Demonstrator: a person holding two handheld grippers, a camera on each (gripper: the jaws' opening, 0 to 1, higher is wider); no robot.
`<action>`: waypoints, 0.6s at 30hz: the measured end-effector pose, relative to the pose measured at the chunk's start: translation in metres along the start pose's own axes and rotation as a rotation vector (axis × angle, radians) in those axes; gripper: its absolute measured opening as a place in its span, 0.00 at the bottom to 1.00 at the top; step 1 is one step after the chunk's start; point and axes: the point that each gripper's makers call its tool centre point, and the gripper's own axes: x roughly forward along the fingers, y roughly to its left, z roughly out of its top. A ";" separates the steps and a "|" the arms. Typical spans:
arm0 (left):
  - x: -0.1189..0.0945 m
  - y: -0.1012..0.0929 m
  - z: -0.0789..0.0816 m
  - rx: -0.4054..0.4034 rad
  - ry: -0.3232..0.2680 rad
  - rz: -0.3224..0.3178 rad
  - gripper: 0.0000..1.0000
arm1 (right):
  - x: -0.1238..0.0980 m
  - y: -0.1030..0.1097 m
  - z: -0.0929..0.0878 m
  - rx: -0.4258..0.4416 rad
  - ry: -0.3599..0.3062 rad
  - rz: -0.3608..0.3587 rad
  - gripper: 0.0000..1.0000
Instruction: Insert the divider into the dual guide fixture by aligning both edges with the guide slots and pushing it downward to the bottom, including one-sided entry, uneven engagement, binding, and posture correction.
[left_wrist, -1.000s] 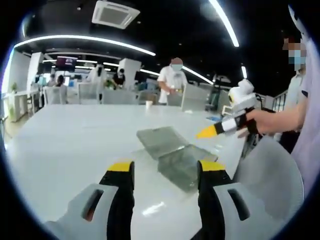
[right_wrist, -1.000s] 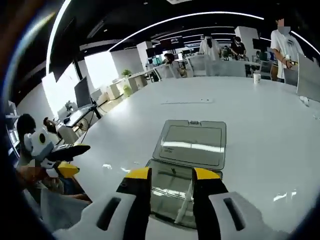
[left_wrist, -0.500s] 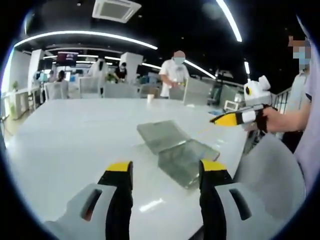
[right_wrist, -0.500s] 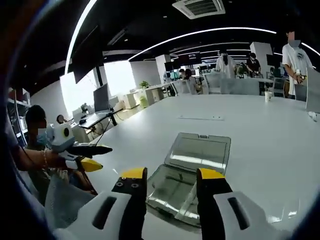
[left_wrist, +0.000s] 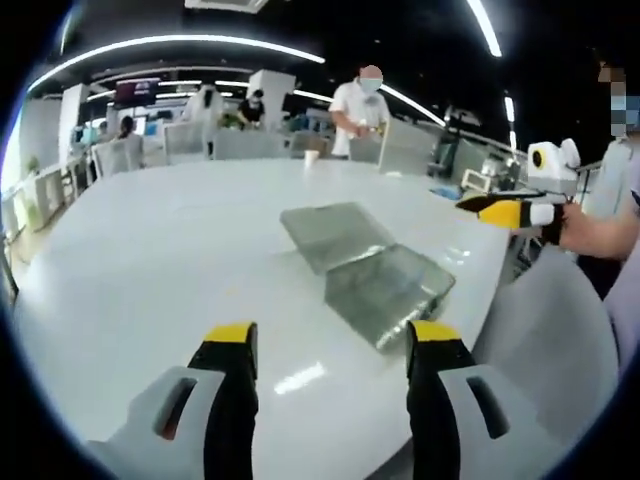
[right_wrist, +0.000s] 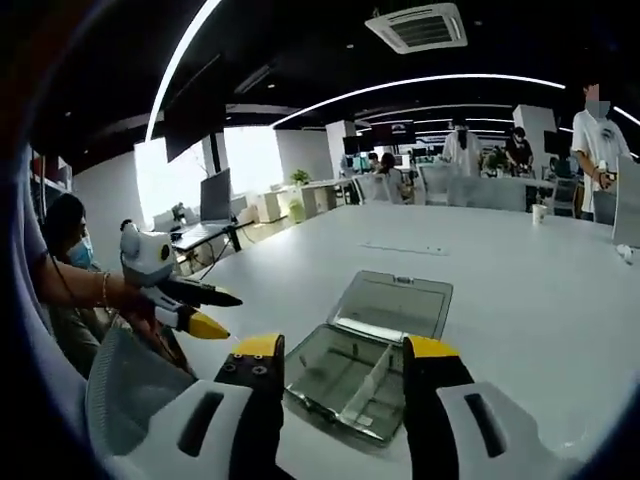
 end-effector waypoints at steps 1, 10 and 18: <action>0.002 0.002 -0.005 0.010 0.044 0.015 0.60 | -0.001 0.000 -0.001 -0.001 0.001 -0.002 0.44; 0.022 0.003 -0.023 -0.019 0.233 0.063 0.64 | -0.011 -0.008 -0.001 0.008 -0.046 -0.020 0.41; 0.029 0.011 -0.035 -0.107 0.299 0.089 0.64 | -0.014 -0.011 0.002 -0.003 -0.072 -0.028 0.40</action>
